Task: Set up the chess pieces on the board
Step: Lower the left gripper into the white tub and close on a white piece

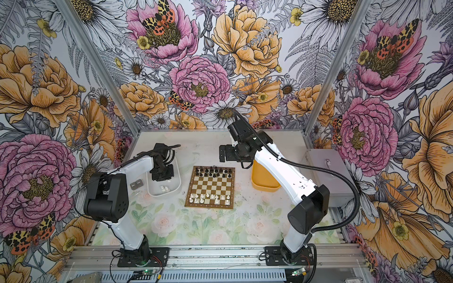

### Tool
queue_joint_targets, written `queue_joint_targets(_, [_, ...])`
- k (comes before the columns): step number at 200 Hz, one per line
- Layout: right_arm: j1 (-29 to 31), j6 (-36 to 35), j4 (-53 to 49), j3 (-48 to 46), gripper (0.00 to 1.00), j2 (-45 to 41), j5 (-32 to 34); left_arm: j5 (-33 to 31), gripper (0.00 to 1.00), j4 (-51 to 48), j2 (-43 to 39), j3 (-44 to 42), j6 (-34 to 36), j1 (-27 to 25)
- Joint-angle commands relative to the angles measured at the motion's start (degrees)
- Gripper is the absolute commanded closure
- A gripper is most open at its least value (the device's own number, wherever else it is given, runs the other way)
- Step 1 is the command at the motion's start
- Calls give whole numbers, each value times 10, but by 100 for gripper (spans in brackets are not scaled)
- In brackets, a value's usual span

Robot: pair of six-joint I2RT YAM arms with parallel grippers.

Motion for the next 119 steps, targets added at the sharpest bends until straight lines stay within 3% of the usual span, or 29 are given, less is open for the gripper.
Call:
queue_joint_targets(1, [-3, 6, -2, -4, 0, -16, 9, 7, 78, 12, 4, 5, 12, 7])
queue_joint_targets(119, [-1, 17, -1, -15, 0, -33, 14, 13, 83, 13, 16, 11, 19, 9])
